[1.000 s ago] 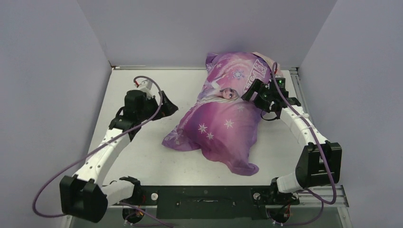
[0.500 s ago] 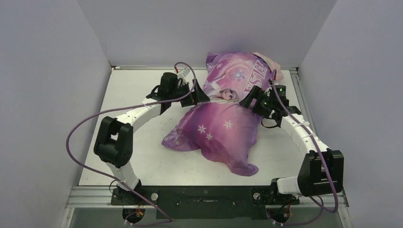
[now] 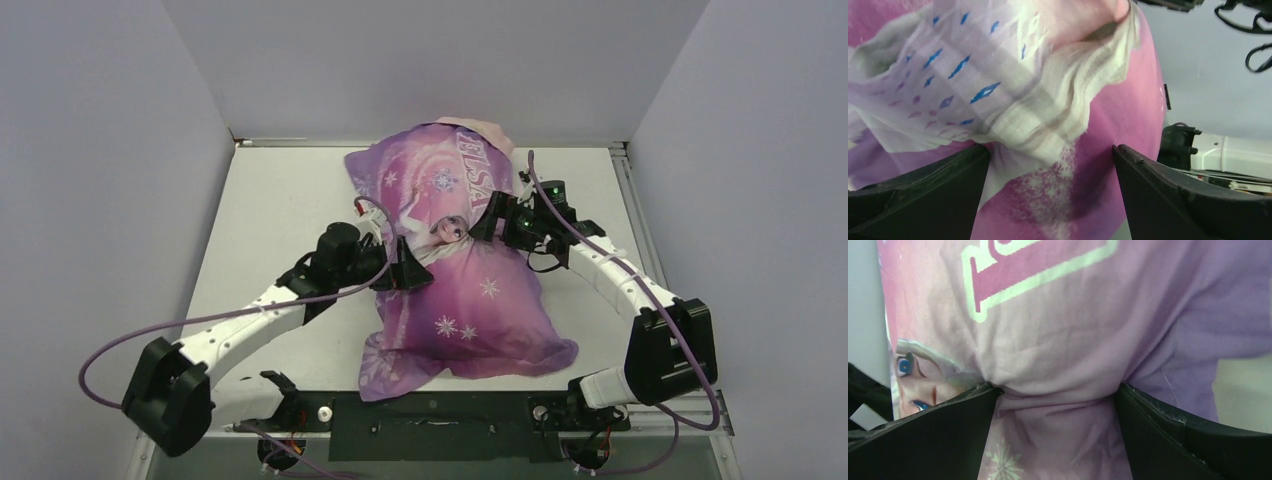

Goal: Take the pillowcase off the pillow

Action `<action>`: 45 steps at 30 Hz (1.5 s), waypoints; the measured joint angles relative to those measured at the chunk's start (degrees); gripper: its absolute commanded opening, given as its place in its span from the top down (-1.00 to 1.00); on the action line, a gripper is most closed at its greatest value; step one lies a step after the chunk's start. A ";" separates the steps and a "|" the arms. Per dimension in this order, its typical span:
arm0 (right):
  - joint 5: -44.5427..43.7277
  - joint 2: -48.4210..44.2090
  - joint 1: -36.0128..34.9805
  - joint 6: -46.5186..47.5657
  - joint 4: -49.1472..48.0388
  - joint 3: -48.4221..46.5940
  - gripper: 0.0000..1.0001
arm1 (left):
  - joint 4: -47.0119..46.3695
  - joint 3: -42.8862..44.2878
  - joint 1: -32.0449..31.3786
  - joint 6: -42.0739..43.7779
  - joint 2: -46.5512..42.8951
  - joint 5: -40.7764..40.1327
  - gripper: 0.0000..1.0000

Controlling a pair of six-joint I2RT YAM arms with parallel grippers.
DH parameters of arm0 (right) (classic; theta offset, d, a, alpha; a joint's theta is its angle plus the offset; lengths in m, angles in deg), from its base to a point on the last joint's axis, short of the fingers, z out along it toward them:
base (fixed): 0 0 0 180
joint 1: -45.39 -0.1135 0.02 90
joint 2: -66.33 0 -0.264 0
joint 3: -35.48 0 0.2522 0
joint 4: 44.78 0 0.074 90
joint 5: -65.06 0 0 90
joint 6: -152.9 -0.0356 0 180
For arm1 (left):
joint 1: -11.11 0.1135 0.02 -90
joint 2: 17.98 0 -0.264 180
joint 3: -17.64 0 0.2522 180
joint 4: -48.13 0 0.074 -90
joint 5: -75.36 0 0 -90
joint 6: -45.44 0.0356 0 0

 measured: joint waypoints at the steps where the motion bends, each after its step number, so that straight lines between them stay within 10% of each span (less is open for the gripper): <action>1: 0.55 0.13 -0.20 0.52 0.42 -0.61 -0.79 | 2.62 -0.46 -0.72 0.17 -2.99 -1.31 -0.93; 14: 9.99 1.03 15.61 4.72 3.93 -7.65 -0.79 | 16.92 4.52 4.13 4.28 -14.03 -16.11 -0.93; 30: 24.35 22.03 9.25 -19.23 -37.73 5.35 -0.89 | 12.13 3.28 7.19 3.98 -5.68 -13.84 -0.93; 38: 29.00 25.68 4.48 -33.55 -60.74 7.32 0.79 | 4.52 -2.25 6.45 1.01 -0.37 -13.16 -0.93; 45: 29.09 22.84 3.85 -33.92 -59.23 5.66 0.89 | 1.46 -1.79 5.38 -0.28 2.73 -12.92 -0.93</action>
